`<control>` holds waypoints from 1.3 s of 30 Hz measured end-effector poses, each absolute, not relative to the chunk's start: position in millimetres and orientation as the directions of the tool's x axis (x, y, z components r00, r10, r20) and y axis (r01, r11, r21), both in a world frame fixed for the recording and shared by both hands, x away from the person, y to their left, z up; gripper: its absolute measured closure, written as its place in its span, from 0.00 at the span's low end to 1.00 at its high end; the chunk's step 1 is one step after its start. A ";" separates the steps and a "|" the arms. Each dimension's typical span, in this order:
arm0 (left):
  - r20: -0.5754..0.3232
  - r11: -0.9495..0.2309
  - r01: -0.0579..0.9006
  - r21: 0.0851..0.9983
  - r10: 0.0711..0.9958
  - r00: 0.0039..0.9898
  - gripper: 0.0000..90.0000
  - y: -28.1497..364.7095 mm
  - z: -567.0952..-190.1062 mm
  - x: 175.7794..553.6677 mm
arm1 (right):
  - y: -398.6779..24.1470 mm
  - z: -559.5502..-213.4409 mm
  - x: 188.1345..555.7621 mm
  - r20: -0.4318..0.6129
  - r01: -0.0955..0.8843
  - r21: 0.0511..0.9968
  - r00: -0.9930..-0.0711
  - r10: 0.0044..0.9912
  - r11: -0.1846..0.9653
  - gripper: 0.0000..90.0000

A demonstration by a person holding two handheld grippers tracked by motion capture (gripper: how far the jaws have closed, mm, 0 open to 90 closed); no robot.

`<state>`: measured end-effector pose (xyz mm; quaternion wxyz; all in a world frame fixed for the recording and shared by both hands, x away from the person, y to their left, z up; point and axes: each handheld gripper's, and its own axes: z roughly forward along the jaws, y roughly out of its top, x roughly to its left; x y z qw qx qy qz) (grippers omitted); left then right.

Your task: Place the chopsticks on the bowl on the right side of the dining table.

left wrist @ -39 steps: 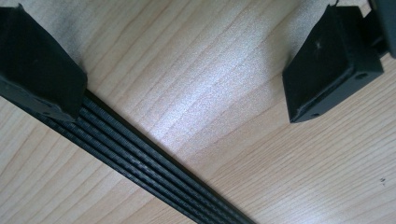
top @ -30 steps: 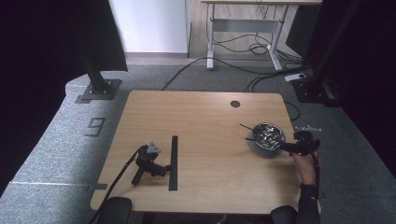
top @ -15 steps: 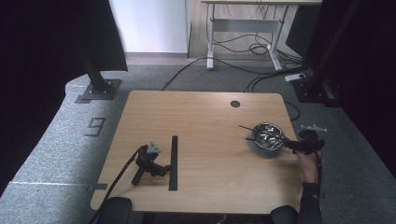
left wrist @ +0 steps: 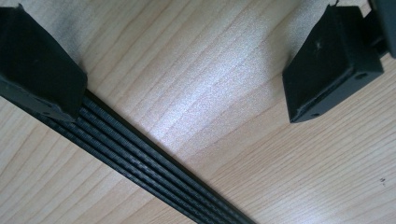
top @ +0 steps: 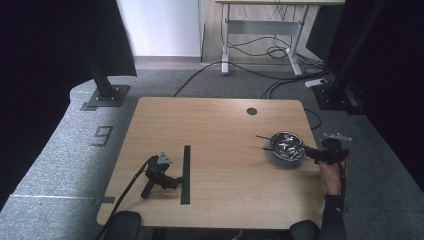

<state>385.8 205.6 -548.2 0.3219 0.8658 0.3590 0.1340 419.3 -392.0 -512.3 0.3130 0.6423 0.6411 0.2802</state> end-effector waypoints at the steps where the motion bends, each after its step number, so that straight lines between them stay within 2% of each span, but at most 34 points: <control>1: 0.001 -0.535 0.535 0.654 0.708 0.706 0.00 205.6 -548.2 385.8 | -390.7 -510.3 418.2 -0.046 0.650 0.760 0.016 0.999 0.024 0.00; 12: 0.002 -0.537 0.535 0.653 0.707 0.707 0.00 205.9 -548.1 385.9 | -357.9 -494.9 420.7 -0.040 0.622 0.778 -0.090 0.995 0.087 0.00; 24: 0.003 -0.539 0.534 0.651 0.706 0.709 0.00 206.1 -547.9 386.0 | -313.2 -488.6 462.3 -0.056 0.653 0.743 -0.155 0.986 0.145 0.00; 30: 0.003 -0.540 0.534 0.651 0.705 0.709 0.00 206.1 -547.9 386.0 | -309.2 -497.2 481.4 -0.076 0.696 0.702 -0.137 0.988 0.151 0.00; 39: 0.003 -0.540 0.534 0.650 0.705 0.709 0.00 206.1 -547.9 386.0 | -309.3 -505.2 487.6 -0.104 0.706 0.691 -0.120 0.987 0.158 0.00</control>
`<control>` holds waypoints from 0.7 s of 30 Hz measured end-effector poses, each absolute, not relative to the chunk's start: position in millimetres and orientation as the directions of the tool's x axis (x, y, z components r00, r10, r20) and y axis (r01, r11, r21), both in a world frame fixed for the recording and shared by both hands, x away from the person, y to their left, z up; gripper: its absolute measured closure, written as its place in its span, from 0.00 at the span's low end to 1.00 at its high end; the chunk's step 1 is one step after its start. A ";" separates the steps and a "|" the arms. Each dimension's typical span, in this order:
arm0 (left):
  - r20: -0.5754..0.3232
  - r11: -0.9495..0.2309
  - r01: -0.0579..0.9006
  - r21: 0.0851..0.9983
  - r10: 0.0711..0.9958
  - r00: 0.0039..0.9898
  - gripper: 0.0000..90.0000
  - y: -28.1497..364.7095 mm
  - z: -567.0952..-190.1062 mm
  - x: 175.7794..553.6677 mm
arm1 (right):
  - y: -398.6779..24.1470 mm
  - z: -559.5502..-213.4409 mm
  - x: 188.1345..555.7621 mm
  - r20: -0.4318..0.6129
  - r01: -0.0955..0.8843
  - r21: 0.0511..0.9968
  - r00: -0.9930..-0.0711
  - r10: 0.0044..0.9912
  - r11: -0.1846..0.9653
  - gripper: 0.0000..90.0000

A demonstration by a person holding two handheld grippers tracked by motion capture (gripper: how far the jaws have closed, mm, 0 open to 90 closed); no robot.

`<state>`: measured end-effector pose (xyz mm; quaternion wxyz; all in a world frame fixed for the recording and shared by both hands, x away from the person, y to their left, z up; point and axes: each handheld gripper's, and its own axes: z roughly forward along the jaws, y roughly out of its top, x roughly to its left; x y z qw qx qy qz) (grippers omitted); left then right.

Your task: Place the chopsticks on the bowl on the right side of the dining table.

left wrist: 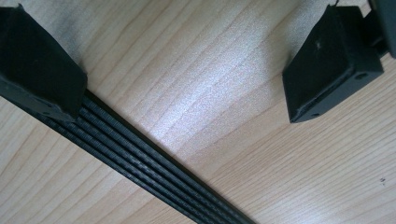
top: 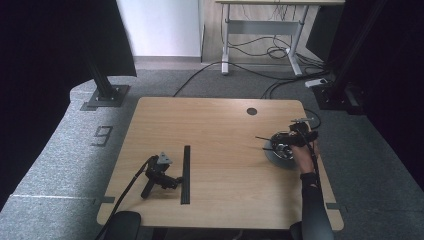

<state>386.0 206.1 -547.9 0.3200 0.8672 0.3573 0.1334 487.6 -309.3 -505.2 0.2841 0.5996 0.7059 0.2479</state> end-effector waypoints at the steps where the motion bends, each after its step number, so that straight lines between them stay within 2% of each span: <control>1: 0.003 -0.540 0.534 0.650 0.705 0.709 0.00 206.1 -547.9 386.0 | -309.1 -505.4 487.5 -0.106 0.706 0.689 -0.123 0.987 0.162 0.00; 11: 0.003 -0.540 0.534 0.651 0.705 0.709 0.00 206.1 -547.9 386.0 | -301.8 -505.0 482.8 -0.126 0.714 0.669 -0.166 0.978 0.207 0.00; 21: 0.002 -0.539 0.534 0.651 0.705 0.709 0.00 206.1 -548.0 386.0 | -297.5 -493.0 472.8 -0.121 0.692 0.687 -0.192 0.974 0.222 0.00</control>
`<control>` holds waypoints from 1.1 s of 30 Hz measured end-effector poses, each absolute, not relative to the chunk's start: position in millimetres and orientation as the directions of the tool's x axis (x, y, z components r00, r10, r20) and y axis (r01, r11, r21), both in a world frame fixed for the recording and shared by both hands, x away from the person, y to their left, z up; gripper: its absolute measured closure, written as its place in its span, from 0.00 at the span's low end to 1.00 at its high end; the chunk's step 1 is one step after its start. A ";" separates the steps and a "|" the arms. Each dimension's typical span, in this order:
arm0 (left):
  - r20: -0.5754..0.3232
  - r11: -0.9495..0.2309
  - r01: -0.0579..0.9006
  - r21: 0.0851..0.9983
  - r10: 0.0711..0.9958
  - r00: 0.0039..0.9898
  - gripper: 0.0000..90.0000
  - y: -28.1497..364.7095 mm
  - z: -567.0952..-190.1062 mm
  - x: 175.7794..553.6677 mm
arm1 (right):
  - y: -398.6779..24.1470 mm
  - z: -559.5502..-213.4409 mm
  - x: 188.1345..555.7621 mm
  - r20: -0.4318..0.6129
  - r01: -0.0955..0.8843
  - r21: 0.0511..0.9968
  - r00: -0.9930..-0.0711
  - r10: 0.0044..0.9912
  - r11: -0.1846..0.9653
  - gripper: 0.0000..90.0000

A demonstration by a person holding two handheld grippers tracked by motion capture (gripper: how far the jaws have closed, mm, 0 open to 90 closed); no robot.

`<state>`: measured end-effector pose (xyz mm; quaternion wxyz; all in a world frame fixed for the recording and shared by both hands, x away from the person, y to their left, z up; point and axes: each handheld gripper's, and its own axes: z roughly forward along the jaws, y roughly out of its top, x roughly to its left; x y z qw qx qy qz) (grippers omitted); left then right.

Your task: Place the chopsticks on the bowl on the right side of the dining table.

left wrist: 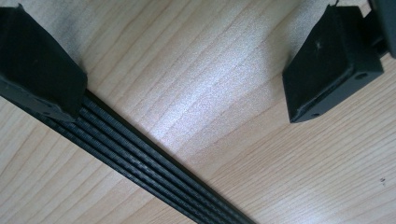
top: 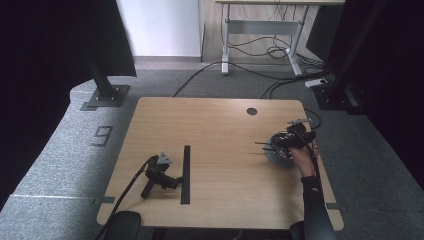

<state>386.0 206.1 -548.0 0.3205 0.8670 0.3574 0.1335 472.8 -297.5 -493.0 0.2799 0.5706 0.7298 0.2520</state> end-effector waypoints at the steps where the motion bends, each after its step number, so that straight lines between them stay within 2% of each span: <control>1: 0.003 -0.539 0.534 0.651 0.705 0.709 0.00 206.1 -548.0 386.0 | -299.4 -487.5 467.9 -0.117 0.687 0.693 -0.195 0.974 0.221 0.00; 8: 0.002 -0.539 0.534 0.652 0.705 0.709 0.00 206.1 -548.0 386.0 | -317.6 -477.9 440.6 -0.086 0.659 0.732 -0.168 0.982 0.176 0.00; 15: 0.002 -0.537 0.534 0.652 0.706 0.708 0.00 206.0 -548.1 385.9 | -334.2 -492.9 418.1 -0.083 0.661 0.735 -0.131 0.988 0.149 0.01; 21: 0.001 -0.537 0.535 0.653 0.706 0.708 0.00 205.9 -548.1 385.9 | -335.0 -508.9 416.2 -0.074 0.675 0.721 -0.148 0.986 0.155 0.01; 33: 0.002 -0.537 0.535 0.652 0.707 0.708 0.00 205.9 -548.0 385.9 | -335.9 -519.6 419.7 -0.075 0.670 0.724 -0.157 0.985 0.162 0.01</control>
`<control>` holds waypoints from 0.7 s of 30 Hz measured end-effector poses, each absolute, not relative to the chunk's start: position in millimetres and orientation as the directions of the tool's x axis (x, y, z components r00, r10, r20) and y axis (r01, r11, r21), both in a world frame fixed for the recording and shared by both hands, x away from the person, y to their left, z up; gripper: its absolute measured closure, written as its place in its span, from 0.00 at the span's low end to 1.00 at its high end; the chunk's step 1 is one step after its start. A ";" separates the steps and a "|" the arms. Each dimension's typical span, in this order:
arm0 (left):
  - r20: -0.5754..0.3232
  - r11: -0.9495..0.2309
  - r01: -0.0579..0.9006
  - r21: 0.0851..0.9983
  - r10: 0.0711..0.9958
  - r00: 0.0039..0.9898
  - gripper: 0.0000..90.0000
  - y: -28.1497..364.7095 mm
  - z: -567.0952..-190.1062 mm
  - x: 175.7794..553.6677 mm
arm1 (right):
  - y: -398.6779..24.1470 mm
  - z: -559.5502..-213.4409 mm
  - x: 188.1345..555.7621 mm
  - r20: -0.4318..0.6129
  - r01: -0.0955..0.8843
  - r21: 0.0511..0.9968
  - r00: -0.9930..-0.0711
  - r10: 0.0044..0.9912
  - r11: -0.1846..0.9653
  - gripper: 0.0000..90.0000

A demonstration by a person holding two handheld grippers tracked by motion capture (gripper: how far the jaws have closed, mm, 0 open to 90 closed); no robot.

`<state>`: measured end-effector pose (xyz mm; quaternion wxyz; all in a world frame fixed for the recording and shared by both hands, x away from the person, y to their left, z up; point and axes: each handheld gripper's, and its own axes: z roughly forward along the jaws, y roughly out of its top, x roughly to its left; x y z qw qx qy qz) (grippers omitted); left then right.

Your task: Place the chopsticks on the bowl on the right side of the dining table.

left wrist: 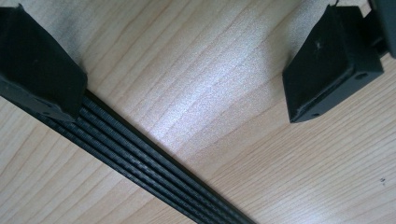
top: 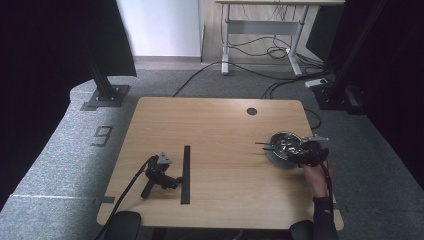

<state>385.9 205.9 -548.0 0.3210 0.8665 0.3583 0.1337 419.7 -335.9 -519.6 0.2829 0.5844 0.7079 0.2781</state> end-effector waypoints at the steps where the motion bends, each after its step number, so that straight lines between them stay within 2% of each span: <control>1: 0.002 -0.537 0.535 0.652 0.707 0.708 0.00 205.9 -548.0 385.9 | -335.8 -520.0 420.0 -0.075 0.671 0.724 -0.155 0.985 0.161 0.01; 17: 0.003 -0.538 0.535 0.651 0.706 0.708 0.00 206.0 -548.0 385.9 | -335.3 -513.3 414.8 -0.072 0.649 0.745 -0.157 0.985 0.158 0.01; 21: 0.002 -0.537 0.535 0.652 0.707 0.708 0.00 205.9 -548.0 385.9 | -332.5 -509.3 407.6 -0.094 0.651 0.735 -0.178 0.980 0.189 0.01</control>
